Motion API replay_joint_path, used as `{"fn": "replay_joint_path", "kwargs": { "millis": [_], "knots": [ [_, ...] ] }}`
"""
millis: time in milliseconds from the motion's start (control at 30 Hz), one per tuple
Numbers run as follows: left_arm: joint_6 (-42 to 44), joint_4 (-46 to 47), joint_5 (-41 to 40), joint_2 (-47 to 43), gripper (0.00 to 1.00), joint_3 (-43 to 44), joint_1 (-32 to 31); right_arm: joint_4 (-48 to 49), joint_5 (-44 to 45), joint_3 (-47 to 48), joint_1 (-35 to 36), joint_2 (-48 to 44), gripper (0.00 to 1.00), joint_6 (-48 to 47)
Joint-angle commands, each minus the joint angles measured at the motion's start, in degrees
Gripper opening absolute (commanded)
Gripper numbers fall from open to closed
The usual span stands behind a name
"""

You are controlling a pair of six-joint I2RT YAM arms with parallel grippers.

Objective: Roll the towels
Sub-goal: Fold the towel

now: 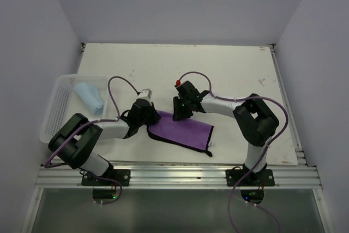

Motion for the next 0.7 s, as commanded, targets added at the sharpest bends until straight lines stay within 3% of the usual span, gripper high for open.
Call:
{"fn": "replay_joint_path", "kwargs": {
  "millis": [0,333,667],
  "knots": [
    [-1.47,-0.61,-2.64,1.96,0.00,0.36,0.27,-2.58,1.33,-1.61,-0.58,-3.97,0.31,-1.61],
    [-2.44,-1.84,-3.17,3.28,0.00,0.88,0.80,-3.28,2.03,-4.52,-1.29,-8.54,0.36,-2.75],
    [-1.04,-4.12,-2.56,3.10,0.00,1.58,3.61,-2.22,1.86,-14.00,-5.41,-14.34,0.38,-3.46]
  ]
}}
